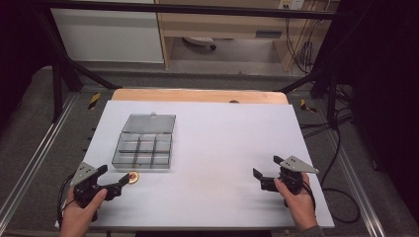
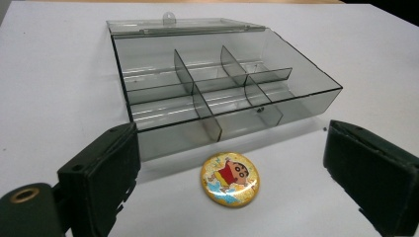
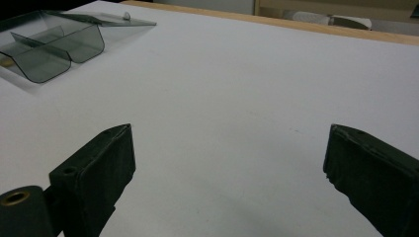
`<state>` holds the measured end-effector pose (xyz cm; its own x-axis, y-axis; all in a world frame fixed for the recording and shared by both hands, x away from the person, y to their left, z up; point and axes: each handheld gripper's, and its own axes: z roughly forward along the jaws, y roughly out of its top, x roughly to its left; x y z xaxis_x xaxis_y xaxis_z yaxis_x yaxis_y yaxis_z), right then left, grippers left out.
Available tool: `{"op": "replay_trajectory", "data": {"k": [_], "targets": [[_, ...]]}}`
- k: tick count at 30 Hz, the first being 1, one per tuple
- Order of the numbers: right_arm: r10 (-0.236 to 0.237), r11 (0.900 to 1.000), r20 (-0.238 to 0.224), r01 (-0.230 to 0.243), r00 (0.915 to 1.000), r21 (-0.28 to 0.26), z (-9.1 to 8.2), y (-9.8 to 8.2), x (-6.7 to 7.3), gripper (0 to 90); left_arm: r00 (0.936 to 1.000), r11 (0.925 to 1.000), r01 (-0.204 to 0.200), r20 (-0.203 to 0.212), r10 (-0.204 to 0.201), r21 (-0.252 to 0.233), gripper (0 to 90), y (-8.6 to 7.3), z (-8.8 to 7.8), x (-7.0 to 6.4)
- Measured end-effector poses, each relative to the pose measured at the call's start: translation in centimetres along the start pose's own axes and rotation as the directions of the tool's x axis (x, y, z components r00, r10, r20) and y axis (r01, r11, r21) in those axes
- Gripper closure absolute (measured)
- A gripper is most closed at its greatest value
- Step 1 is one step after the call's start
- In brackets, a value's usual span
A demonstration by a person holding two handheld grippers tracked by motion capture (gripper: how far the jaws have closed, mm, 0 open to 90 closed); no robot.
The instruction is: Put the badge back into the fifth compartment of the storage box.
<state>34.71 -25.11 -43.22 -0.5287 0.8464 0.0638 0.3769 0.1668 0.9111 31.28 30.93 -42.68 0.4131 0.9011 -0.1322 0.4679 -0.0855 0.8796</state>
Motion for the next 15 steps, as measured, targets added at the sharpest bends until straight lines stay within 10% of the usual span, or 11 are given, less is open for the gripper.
{"op": "replay_trajectory", "data": {"k": [15], "targets": [[-0.016,0.999,0.023,0.016,0.9996,0.041,0.52,-0.18,0.12,3.4,0.9998,0.9982,-0.02,0.004,0.02,0.057,7.9,-0.21,0.65,-0.26]]}}
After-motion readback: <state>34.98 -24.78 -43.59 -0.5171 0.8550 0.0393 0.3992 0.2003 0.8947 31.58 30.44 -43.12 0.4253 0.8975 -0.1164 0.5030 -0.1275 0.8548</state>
